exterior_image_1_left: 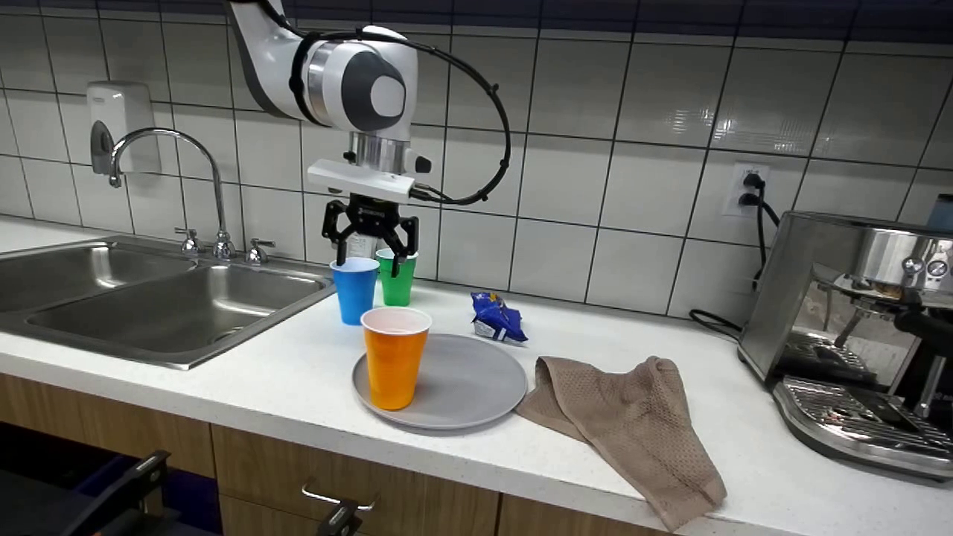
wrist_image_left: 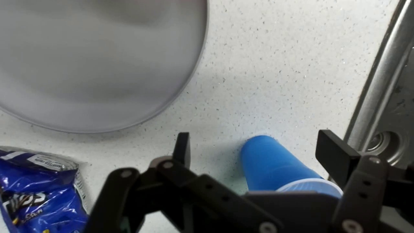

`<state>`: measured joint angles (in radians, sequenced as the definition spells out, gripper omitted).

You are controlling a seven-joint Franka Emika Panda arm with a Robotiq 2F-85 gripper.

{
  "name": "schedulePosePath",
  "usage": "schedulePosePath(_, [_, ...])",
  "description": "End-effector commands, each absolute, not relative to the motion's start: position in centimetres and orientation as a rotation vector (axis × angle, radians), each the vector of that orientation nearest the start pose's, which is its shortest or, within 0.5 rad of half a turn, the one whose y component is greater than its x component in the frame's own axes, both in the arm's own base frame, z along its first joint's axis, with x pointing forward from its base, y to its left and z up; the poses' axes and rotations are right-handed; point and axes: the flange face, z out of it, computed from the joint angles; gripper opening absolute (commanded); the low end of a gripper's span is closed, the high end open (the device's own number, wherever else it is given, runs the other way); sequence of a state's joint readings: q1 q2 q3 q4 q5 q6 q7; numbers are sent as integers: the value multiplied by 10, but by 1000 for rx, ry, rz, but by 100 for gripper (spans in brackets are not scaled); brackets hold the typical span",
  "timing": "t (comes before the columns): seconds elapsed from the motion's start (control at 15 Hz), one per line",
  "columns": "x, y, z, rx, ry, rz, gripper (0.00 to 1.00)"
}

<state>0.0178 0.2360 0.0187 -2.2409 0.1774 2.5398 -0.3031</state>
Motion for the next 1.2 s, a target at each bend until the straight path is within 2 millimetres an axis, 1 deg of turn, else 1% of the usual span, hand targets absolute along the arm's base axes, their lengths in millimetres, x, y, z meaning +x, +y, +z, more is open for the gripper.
schedulePosePath(0.0, [574, 27, 267, -3029, -252, -125, 100])
schedulePosePath(0.53, [599, 37, 272, -3058, -157, -177, 100])
schedulePosePath(1.13, [625, 53, 265, -3093, -83, -180, 100])
